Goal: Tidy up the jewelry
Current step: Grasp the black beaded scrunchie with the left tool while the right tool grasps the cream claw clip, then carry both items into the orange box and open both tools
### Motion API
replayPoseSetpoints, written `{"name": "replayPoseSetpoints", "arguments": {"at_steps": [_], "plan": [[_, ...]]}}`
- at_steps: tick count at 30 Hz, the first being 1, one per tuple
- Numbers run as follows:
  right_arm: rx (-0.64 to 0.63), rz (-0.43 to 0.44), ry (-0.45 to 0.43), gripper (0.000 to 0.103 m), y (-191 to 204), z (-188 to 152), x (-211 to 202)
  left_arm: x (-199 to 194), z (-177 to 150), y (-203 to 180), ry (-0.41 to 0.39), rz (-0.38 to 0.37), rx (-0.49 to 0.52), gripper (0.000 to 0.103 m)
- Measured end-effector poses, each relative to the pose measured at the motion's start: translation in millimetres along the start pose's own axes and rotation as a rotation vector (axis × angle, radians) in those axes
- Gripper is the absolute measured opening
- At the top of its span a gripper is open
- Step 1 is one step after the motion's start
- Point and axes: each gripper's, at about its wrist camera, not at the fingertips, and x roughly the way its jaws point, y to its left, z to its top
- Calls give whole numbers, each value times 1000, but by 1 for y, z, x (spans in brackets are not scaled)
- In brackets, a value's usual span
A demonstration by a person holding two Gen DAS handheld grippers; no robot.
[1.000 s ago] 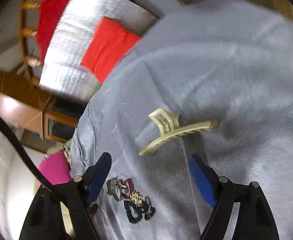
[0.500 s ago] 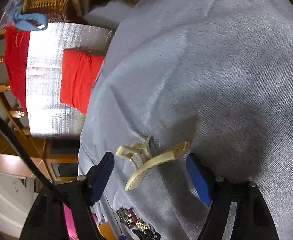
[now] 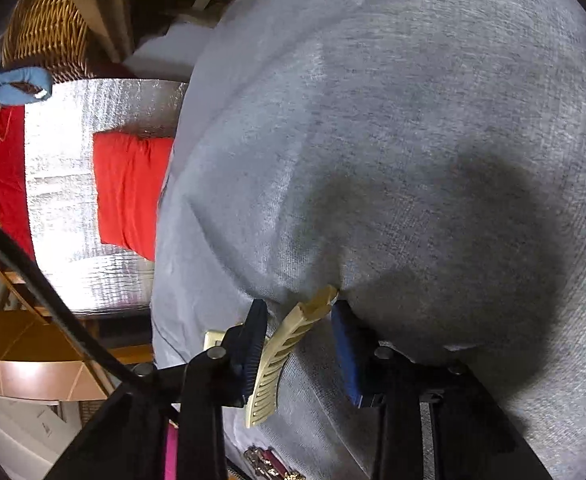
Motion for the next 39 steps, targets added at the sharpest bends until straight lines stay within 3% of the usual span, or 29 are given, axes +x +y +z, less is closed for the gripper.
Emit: {"name": "replayPoseSetpoints", "arguments": {"at_steps": [1,4,12,22,30,39], "plan": [[-8,-6,-3,37,3,-1,2,1,0,0,4,-16,-3,18],[-40,-30,-10,32,9,-4,5,4,1,-2,13,-44,-2,11],[-95,-23,-28,18,10,-6,-3,-5,-9,2,18,-77,0,9],[-177,70,-33,14,17,-20,-32,-34,-23,3,-36,-94,11,9],[-241,151,-38,10,31,-39,-50,-70,-35,20,-126,-35,-6,9],[-359,228,-30,11,73,-85,-58,-142,-56,57,-281,119,-90,9]]}}
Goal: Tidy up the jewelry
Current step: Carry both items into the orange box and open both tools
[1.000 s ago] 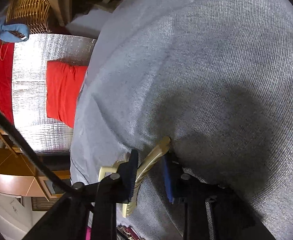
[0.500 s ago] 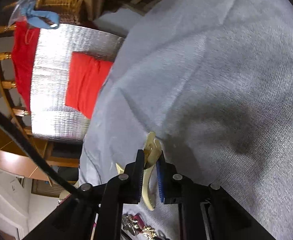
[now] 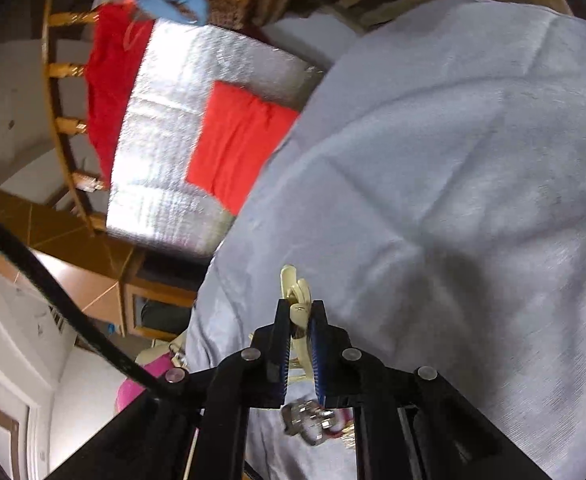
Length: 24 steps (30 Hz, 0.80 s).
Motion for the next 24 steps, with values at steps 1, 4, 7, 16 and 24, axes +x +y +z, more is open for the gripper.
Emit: {"name": "replayPoseSetpoints", "arguments": {"at_steps": [1,4,7,16,24], "plan": [[-9,10,3,11,5,-2,2,-9,-1,7,-16,19,-12,9],[-48,61,25,11,29,-19,11,-37,-3,30,-51,66,-45,9],[-70,106,64,11,50,-39,22,-63,-2,53,-85,127,-73,9],[-213,237,262,11,140,-135,82,-108,-20,151,-101,278,-223,9],[-398,217,472,11,216,-242,157,-109,-50,217,-51,326,-329,9]]}}
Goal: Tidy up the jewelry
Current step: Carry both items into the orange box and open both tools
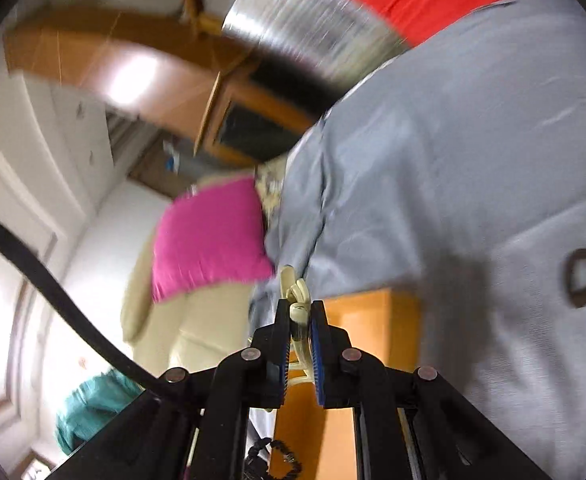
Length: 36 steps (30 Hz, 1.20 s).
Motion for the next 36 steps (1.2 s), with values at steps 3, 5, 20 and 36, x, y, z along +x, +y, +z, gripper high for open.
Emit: {"name": "replayPoseSetpoints", "arguments": {"at_steps": [3,5,20,36], "plan": [[-56,-42,87,11,20,-18,45,11,-3,21,27,36,-40,9],[-68,-71,140,11,23,-27,68,19,-5,31,51,43,-66,9],[-19,-259,330,16,-2,-40,170,68,-8,57,155,87,-128,9],[-388,-281,189,57,45,-41,90,19,1,23,26,181,-42,54]]}}
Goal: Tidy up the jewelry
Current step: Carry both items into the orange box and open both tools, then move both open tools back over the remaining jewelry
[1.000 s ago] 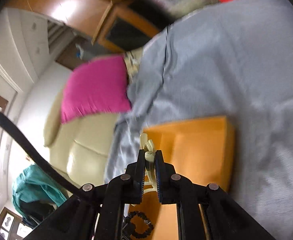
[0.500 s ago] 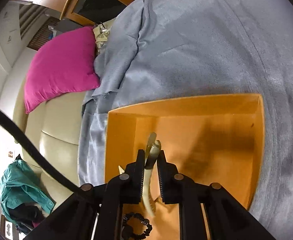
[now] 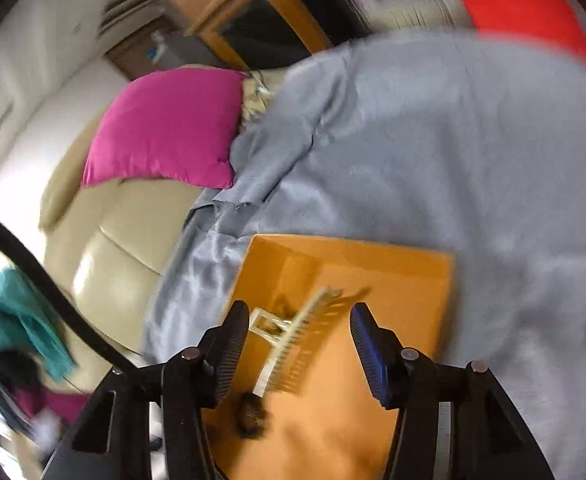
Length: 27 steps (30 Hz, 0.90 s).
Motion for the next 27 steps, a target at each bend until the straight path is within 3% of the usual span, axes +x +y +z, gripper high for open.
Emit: {"name": "replayPoseSetpoints", "arguments": {"at_steps": [4,7,9,19,27], "plan": [[-239,-201,-98,57,19,-22,-56,-35,7,-30,-97,-2,65,59],[-336,-331,-153,57,20,-38,-92,-54,12,-53,-135,-22,103,59],[-355,-371,-181,58,13,-47,-113,-65,12,-69,-157,-28,130,59],[-211,-521,-284,63,-83,-89,-218,-107,-3,-170,-217,-42,302,62],[-51,-551,-325,63,-155,-99,-265,-101,-18,-239,-200,-81,426,62]]}}
